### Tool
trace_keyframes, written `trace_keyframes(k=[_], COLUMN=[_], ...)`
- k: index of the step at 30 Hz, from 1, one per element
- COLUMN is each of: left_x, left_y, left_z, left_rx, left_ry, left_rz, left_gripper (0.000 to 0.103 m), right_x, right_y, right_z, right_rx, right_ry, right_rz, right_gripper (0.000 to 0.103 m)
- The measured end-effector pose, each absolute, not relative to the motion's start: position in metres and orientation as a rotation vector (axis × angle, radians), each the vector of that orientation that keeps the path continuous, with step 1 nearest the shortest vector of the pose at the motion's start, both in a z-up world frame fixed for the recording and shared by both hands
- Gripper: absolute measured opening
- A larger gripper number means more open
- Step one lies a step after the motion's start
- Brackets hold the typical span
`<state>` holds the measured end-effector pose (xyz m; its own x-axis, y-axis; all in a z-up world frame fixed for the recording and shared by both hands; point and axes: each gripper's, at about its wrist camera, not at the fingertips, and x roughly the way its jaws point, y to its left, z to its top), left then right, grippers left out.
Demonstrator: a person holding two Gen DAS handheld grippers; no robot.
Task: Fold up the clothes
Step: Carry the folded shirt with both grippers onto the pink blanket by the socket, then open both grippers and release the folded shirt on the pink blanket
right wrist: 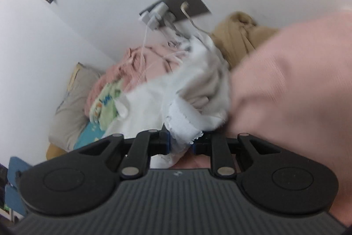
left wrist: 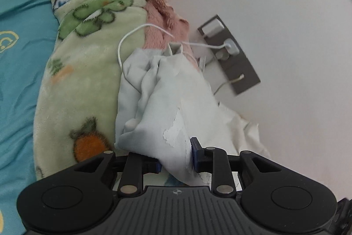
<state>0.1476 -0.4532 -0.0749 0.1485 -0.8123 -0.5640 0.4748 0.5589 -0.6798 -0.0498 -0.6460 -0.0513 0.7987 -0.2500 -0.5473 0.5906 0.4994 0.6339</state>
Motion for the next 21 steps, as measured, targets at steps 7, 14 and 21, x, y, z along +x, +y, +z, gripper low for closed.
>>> trace_keyframes(k=[7,14,21], left_x=[0.124,0.077,0.020], left_y=[-0.448,-0.420,-0.376], left_z=[-0.038,0.022,0.081], left_rx=[-0.197,-0.036,0.036], left_ry=[0.973,0.763,0.554], left_rz=[-0.967,-0.925,-0.904], left_gripper=[0.080,0.103,0.103], right_x=[-0.049,-0.072,-0.106], right_y=[-0.632,-0.601,-0.557], right_z=[-0.024,0.031,0.080], right_rx=[0.835,0.653,0.513], right_ry=[0.476,0.408,0.334], right_rz=[-0.593,-0.590,-0.559], right_gripper=[0.036,0.087,0.087])
